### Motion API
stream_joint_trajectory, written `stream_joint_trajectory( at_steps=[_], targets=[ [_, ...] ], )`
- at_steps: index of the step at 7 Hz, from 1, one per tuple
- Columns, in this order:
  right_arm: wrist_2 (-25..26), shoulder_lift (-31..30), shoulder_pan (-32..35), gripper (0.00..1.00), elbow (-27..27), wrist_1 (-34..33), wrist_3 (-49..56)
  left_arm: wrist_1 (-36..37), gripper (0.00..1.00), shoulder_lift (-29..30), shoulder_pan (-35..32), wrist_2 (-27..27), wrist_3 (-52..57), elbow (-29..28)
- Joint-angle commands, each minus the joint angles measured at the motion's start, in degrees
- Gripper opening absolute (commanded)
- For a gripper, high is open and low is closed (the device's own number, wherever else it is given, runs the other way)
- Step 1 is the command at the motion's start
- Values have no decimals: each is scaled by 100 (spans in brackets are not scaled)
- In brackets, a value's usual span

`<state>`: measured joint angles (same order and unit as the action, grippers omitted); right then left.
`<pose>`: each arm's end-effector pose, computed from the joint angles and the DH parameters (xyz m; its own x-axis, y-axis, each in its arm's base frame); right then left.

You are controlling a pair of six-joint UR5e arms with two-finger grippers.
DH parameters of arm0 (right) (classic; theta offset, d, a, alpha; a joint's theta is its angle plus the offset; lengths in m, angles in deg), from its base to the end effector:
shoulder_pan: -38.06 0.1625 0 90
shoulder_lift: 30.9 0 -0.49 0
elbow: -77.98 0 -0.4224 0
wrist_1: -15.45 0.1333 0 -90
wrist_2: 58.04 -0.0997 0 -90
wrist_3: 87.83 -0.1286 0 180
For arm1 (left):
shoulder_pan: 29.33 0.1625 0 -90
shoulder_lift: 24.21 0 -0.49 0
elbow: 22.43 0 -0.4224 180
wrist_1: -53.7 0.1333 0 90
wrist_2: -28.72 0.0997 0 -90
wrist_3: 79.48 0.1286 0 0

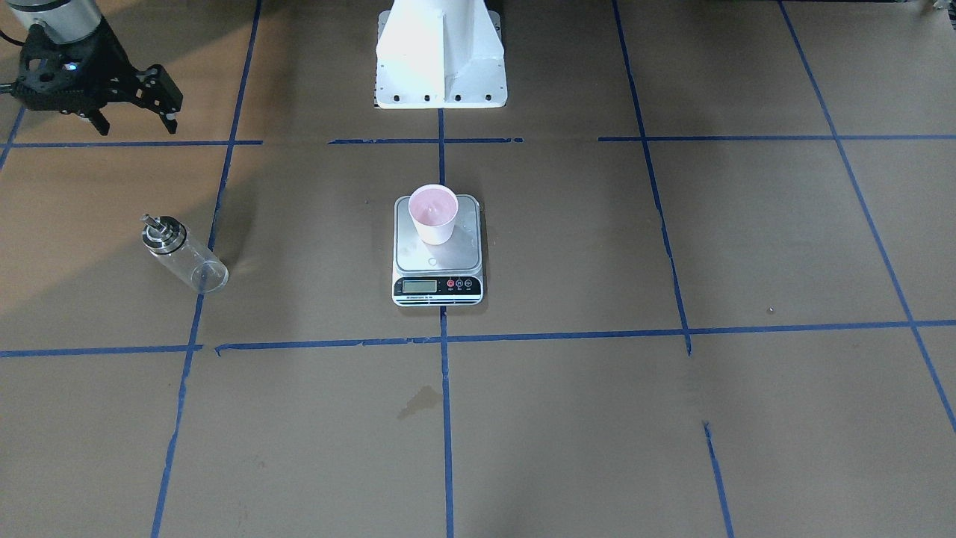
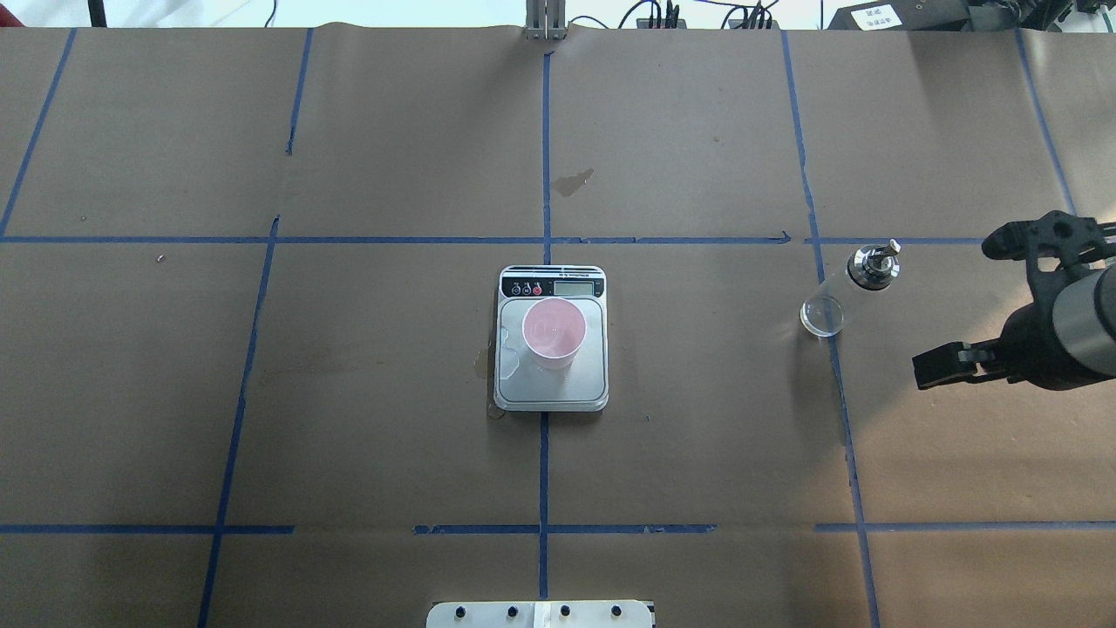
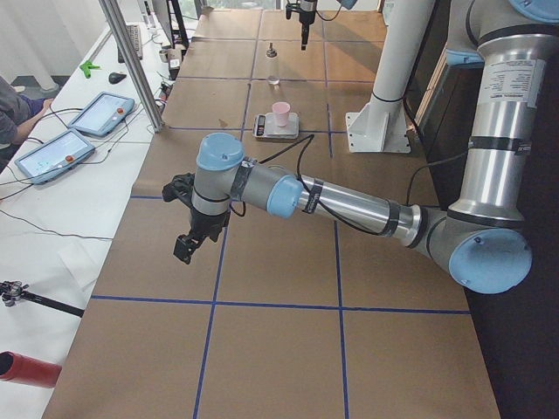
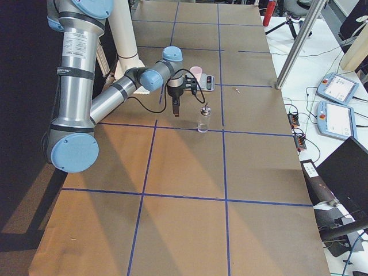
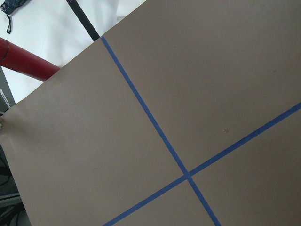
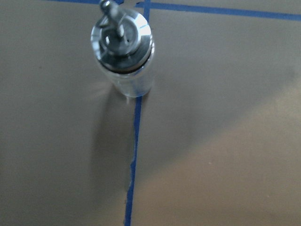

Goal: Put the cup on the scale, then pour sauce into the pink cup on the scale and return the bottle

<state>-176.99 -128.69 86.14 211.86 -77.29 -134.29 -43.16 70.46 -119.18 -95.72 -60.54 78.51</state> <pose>-0.2278 -0.3600 0.4384 0.7306 -0.0886 0.6770 0.0413 0.9955 0.0856 -0.0591 -0.5795 0.5971 0.7787 0.5064 -0.3703 -0.2698 0.8032 0.5311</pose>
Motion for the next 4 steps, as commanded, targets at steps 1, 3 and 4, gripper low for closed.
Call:
stream_joint_trajectory(
  at_steps=[1,3,4],
  targets=[
    [-1282,58,1897,100,-753,-210,2594,105,100,-1,3,-1,5,-108],
    [-1798,67,3246,100,-1948,-166,4838,106,100,-10,3,8,5,-109],
    [-1711,85,3451,100,-2284,-192,5457,88,100,-106,11,8,5,-144]
  ],
)
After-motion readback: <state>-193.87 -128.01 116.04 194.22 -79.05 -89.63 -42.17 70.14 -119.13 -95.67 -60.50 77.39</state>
